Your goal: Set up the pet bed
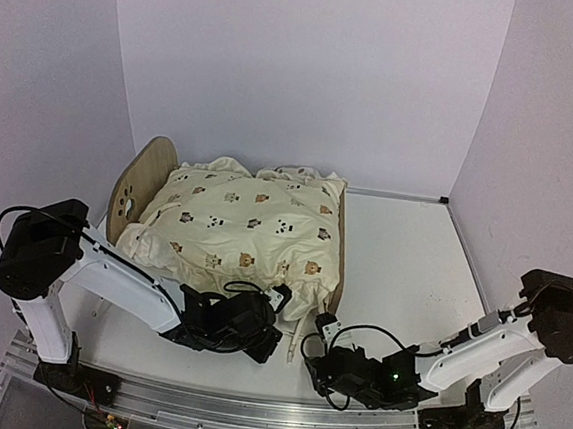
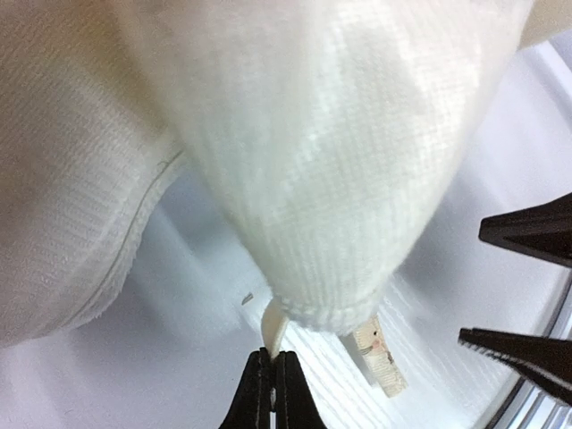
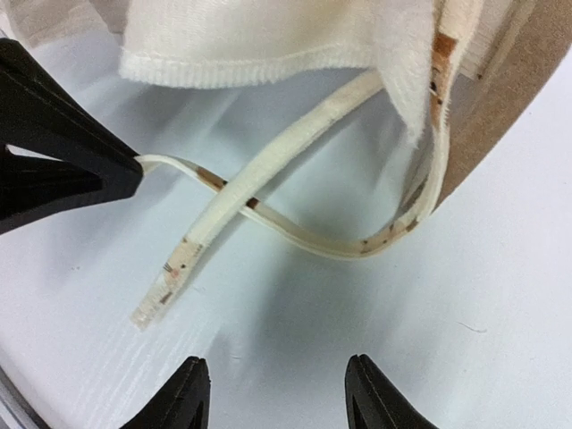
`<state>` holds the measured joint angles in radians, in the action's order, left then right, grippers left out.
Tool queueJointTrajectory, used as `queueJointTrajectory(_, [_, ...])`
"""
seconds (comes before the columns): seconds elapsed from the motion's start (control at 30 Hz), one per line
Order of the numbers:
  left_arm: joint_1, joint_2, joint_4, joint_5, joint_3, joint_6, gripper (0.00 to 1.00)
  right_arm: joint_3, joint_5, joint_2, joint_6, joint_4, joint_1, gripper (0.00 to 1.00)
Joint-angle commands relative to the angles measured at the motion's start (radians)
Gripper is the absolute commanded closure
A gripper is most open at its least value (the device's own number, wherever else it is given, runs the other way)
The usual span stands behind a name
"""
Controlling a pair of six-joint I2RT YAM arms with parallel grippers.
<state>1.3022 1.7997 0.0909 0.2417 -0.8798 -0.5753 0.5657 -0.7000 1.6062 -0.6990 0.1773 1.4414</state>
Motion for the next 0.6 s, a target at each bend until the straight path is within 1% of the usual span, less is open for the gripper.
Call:
queueJointTrajectory(0.0, [0.000, -0.034, 0.075, -0.044, 0.004, -0.048, 1.00, 0.053, 0.056, 0.019, -0.010, 0.096, 0.002, 0.47])
queueJointTrajectory(0.23, [0.000, -0.008, 0.087, -0.060, -0.004, -0.049, 1.00, 0.107, 0.093, 0.098, -0.003, 0.121, 0.002, 0.47])
queueJointTrajectory(0.37, [0.000, -0.014, 0.095, -0.065, 0.003, -0.049, 1.00, 0.123, 0.073, 0.147, -0.009, 0.129, 0.002, 0.49])
queueJointTrajectory(0.5, [0.000, -0.025, 0.098, -0.068, 0.012, -0.048, 1.00, 0.123, 0.040, 0.180, -0.015, 0.133, 0.002, 0.54])
queueJointTrajectory(0.57, [-0.001, -0.029, 0.101, -0.069, 0.015, -0.047, 1.00, 0.126, 0.036, 0.200, -0.020, 0.134, 0.003, 0.60])
